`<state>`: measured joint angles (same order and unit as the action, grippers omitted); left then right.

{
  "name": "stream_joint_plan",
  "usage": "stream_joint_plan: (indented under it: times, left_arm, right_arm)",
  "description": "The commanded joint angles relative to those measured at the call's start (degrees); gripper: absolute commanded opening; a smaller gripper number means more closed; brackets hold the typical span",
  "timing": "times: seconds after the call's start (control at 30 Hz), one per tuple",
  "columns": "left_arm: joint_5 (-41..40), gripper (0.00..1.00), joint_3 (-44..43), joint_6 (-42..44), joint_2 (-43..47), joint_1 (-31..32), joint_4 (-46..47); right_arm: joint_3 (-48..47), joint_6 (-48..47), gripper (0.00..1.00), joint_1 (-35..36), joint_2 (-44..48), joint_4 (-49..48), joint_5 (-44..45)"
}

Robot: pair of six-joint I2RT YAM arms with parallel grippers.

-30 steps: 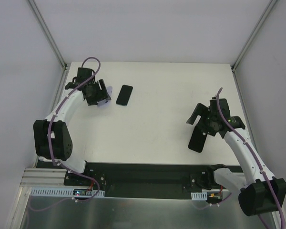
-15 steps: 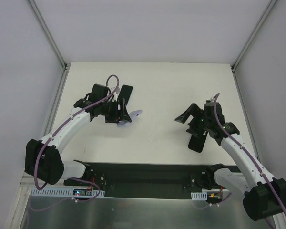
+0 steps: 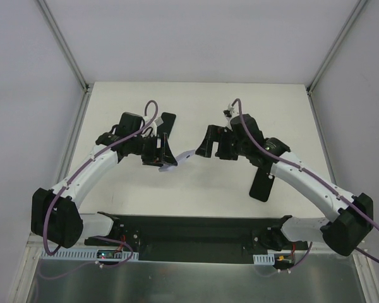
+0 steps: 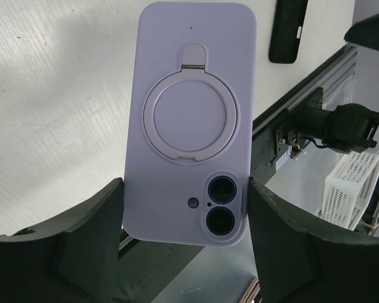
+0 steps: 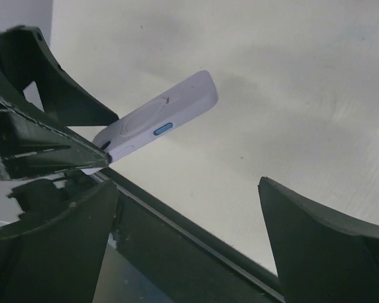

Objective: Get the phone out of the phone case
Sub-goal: Pick up the phone at the corner of the board.

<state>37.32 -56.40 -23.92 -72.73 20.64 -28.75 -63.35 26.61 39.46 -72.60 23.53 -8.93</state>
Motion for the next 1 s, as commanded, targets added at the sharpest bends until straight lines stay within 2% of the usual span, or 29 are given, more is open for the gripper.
stream_joint_plan:
  times: [0.0,0.03,0.07,0.17,0.27,0.37,0.73,0.97]
  left_arm:
    - [6.97,0.01,-3.7,2.82,-0.04,0.45,0.11]
    - [7.41,0.01,-4.24,3.44,-0.39,0.36,-0.33]
    - [7.85,0.02,-4.68,3.79,-1.01,0.45,-0.69]
    - [8.56,0.02,-6.17,4.5,-1.8,0.45,-2.27]
    - [8.3,0.02,-7.58,5.46,-2.15,0.36,-4.2]
    - [8.12,0.02,-8.9,6.52,-2.77,0.36,-6.22]
    - [10.4,0.02,-10.22,9.24,-3.91,0.36,-9.48]
    - [10.58,0.02,-10.74,10.03,-3.56,0.36,-10.97]
  right_arm:
    - [1.2,-18.94,0.91,1.4,2.54,-3.9,4.72]
    - [3.91,-26.1,0.87,1.58,3.77,-5.67,3.23]
    - [5.68,-29.48,0.86,1.84,4.56,-7.25,1.74]
    - [12.19,-45.72,0.86,4.65,7.81,-13.94,1.72]
    - [13.26,-59.33,0.87,8.69,8.18,-14.65,5.05]
    - [11.77,-67.01,0.86,10.45,6.16,-13.86,7.42]
    - [2.28,-82.49,0.88,14.41,-2.1,-12.46,8.48]
    - [-3.96,-86.2,0.84,17.22,-7.99,-6.76,4.9]
